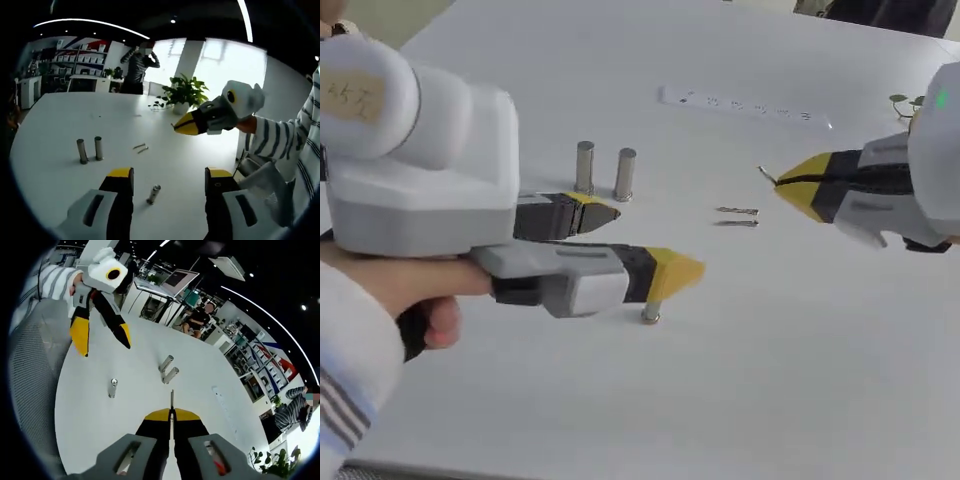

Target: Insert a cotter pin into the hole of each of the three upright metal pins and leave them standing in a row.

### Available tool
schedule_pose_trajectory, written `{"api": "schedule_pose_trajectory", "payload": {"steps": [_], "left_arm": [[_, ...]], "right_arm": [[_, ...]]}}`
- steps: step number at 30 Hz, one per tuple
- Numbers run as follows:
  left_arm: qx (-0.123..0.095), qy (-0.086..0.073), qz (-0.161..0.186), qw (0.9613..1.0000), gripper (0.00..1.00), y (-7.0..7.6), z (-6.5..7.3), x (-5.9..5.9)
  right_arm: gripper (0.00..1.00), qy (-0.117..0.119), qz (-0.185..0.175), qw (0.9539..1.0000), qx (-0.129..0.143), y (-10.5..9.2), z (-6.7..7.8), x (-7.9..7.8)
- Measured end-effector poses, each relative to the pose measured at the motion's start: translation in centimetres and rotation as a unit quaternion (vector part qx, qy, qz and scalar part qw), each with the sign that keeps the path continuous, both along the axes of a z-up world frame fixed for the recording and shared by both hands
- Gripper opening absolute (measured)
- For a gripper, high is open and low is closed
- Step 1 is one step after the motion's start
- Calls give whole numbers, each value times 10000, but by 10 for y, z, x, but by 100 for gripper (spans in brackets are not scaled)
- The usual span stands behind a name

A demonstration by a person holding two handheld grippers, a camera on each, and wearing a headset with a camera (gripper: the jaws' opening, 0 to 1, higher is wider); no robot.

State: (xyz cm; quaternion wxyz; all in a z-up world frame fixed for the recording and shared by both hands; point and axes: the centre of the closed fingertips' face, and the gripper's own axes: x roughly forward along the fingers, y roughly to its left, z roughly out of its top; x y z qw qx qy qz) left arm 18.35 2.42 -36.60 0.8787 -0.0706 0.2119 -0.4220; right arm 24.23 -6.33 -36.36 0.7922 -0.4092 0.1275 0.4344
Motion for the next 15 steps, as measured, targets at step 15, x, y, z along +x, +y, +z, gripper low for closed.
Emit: {"api": "schedule_pose_trajectory", "payload": {"steps": [15], "left_arm": [[-278, 584, -503, 9966, 29, -33, -1, 2]], "right_arm": [[0, -38, 169, 9995, -258, 11, -16, -33]]}}
